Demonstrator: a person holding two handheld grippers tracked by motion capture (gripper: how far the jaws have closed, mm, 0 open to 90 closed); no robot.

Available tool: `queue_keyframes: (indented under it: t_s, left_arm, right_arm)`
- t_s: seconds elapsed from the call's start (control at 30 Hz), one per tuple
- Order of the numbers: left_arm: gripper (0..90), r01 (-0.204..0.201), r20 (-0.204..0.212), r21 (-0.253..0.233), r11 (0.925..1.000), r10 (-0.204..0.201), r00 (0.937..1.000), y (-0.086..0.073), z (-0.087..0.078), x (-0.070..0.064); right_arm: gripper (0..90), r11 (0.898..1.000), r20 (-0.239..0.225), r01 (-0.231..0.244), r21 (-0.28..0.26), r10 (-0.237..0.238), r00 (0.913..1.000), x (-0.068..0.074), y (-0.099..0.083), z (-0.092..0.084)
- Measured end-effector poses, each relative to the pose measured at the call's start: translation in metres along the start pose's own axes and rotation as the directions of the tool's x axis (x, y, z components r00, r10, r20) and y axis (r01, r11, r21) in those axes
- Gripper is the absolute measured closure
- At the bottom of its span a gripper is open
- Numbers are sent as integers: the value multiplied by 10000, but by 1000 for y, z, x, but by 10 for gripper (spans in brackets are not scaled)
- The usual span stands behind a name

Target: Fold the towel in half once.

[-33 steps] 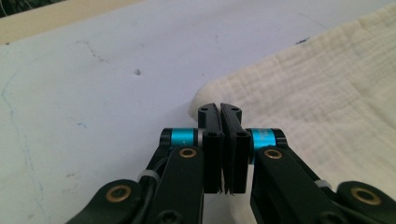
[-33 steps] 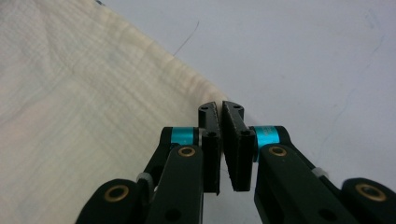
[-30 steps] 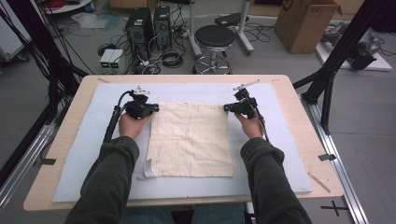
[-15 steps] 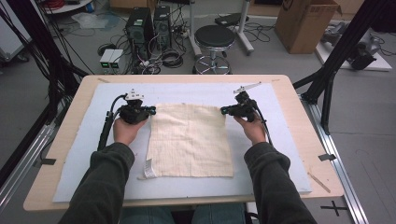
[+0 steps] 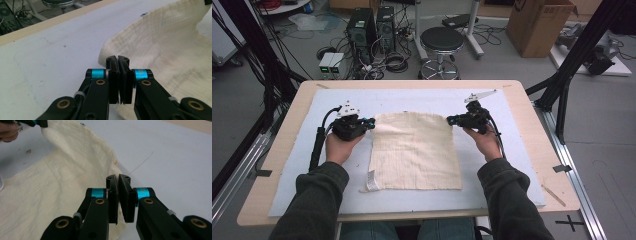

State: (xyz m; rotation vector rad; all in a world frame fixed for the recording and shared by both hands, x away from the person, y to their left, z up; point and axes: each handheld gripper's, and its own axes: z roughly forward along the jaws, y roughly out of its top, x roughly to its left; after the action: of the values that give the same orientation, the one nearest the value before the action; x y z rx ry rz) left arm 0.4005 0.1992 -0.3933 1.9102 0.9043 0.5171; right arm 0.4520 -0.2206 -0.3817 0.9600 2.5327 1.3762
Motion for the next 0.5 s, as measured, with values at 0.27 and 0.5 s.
queue_keyframes:
  t_s: [0.27, 0.5]
  left_arm:
    - [871, -461, 88, -129, 9989, 463, 9989, -7, -23, -11]
    - [871, -759, 203, -114, 9971, 761, 9969, -12, -35, -23]
  right_arm:
    - [858, 9994, -223, 249, -223, -254, 9994, 14, -8, -13]
    - [858, 9981, -490, 609, -9, -608, 9969, 31, -12, -18]
